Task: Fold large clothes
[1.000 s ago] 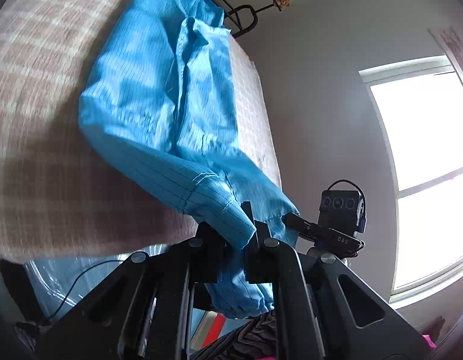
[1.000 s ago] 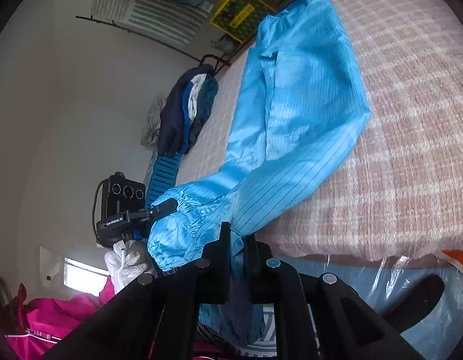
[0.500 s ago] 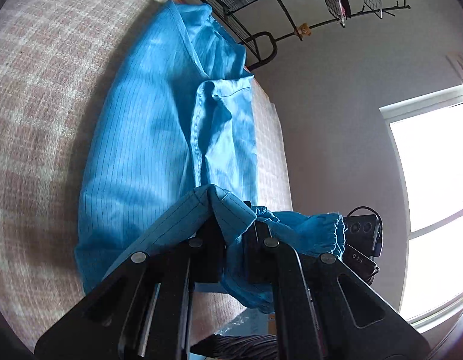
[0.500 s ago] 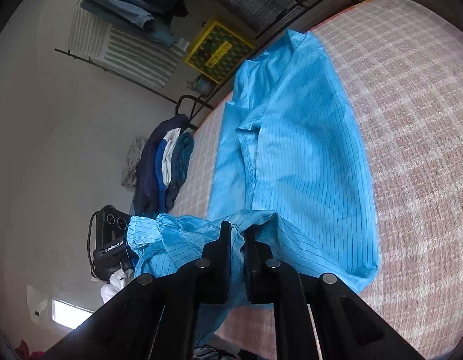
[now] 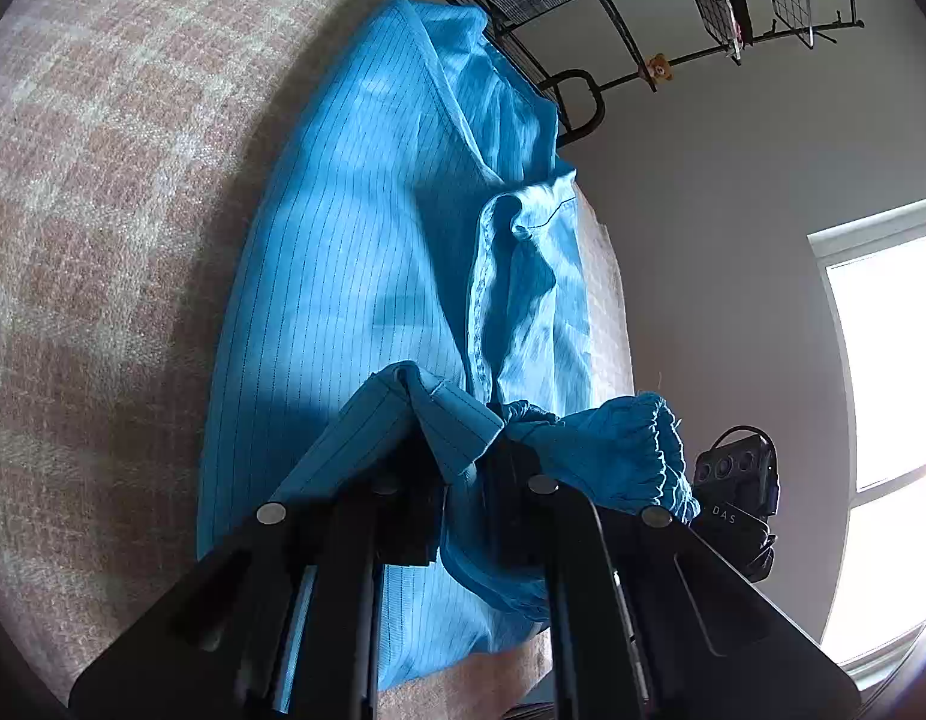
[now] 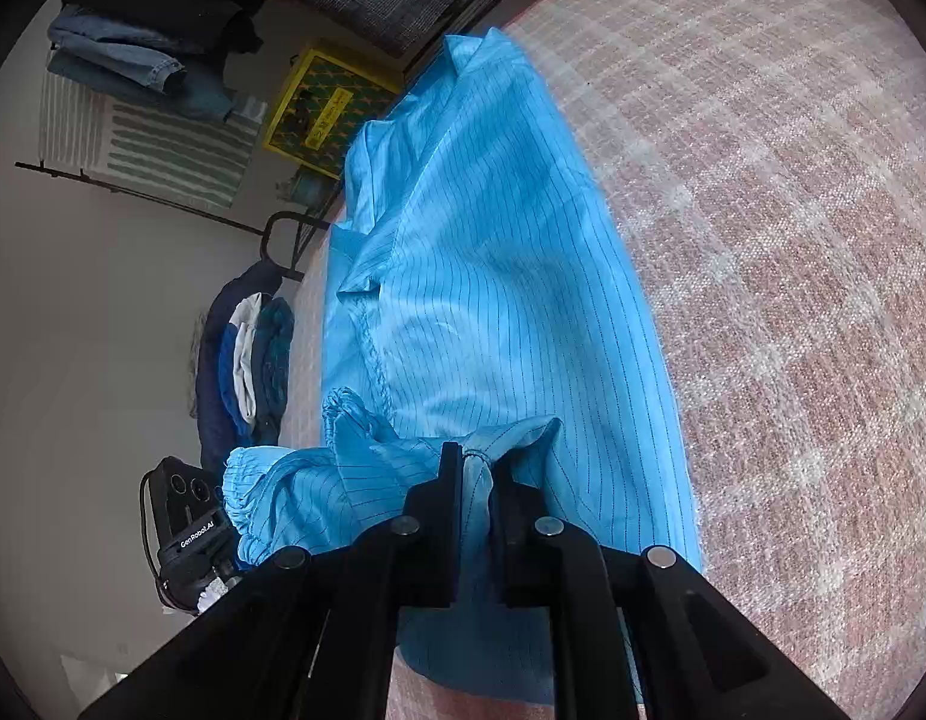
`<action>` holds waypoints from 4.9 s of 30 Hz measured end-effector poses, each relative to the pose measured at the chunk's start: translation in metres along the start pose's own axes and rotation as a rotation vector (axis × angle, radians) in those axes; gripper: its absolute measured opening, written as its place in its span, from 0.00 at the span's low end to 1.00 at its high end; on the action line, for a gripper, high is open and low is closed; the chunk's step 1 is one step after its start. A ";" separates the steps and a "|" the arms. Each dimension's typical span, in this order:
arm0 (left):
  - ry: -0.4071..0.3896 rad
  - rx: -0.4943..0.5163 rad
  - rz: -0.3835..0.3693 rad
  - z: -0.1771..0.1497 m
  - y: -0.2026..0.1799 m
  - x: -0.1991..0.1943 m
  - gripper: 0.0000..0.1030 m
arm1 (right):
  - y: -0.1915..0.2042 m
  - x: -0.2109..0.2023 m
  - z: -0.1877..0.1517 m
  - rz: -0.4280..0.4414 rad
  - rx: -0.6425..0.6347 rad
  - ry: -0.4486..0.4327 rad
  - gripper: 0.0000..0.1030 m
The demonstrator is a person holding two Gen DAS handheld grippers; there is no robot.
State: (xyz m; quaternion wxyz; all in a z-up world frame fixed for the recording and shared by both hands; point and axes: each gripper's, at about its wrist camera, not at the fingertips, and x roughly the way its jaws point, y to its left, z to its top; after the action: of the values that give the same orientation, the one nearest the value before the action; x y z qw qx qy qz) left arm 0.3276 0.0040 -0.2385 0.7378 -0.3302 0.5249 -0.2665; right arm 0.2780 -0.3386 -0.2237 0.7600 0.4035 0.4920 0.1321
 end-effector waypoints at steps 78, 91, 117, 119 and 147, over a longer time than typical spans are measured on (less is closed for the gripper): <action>-0.267 0.564 0.395 0.026 -0.109 -0.137 0.46 | 0.135 -0.118 -0.040 -0.433 -0.640 -0.382 0.52; -0.176 0.498 0.296 0.207 -0.121 -0.046 0.57 | 0.150 -0.055 0.161 -0.254 -0.592 -0.308 0.62; 0.089 0.430 0.299 0.378 -0.038 0.213 0.05 | 0.077 0.205 0.363 -0.321 -0.434 -0.028 0.06; 0.057 0.449 0.278 0.375 -0.042 0.205 0.03 | 0.086 0.194 0.357 -0.305 -0.456 -0.067 0.03; -0.178 0.650 0.227 0.121 -0.147 -0.030 0.00 | 0.167 -0.055 0.101 -0.136 -0.533 -0.235 0.01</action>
State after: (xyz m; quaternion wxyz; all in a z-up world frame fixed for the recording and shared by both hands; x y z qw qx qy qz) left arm 0.4266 -0.0431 -0.0796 0.8722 -0.0398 0.3795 -0.3061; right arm 0.3703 -0.3132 -0.0456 0.8982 0.1682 0.3744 0.1576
